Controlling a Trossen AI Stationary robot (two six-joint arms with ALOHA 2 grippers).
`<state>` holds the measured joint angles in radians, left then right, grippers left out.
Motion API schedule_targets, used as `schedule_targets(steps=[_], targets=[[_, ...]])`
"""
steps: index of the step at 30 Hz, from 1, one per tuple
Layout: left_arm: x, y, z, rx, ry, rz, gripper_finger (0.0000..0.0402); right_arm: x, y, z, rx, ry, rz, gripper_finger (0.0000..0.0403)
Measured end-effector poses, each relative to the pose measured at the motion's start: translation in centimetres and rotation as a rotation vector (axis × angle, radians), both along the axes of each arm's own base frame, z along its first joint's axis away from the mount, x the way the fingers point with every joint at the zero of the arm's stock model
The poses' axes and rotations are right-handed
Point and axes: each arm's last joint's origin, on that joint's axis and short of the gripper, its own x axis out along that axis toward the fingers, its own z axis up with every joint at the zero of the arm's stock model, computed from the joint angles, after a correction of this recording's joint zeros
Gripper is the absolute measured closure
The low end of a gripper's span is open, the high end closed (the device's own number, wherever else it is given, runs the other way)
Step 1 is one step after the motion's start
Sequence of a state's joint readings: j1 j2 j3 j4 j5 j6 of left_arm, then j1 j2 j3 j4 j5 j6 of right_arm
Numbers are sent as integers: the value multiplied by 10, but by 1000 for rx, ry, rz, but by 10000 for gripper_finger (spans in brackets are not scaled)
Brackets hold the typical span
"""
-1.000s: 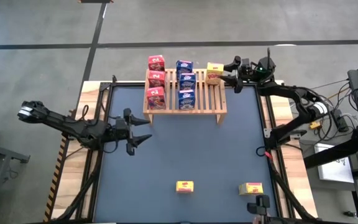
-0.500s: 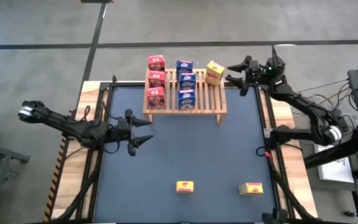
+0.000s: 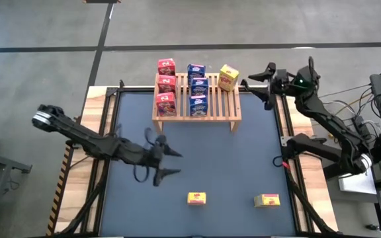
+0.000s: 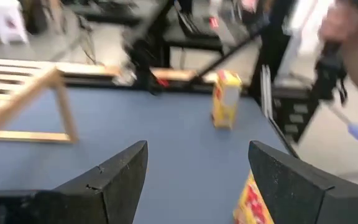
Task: Stack cereal on shelf
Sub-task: Put the left yellow cereal box aligned with the other yellow cereal box on the shelf
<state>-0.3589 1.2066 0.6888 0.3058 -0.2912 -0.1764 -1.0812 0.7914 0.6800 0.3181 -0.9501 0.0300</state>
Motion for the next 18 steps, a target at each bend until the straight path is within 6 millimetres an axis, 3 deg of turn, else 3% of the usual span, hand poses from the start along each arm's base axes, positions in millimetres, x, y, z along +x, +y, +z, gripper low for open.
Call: schedule_targets(steps=[5,10,18], targets=[[37,-36,2,48,219,-66,138,6,22,10,-15,-34,95,145],[73,-71,-8,80,462,-75,138,10,37,15,-39,-56,149,147],[113,-98,-11,90,747,-123,122,17,40,12,-28,-44,177,144]])
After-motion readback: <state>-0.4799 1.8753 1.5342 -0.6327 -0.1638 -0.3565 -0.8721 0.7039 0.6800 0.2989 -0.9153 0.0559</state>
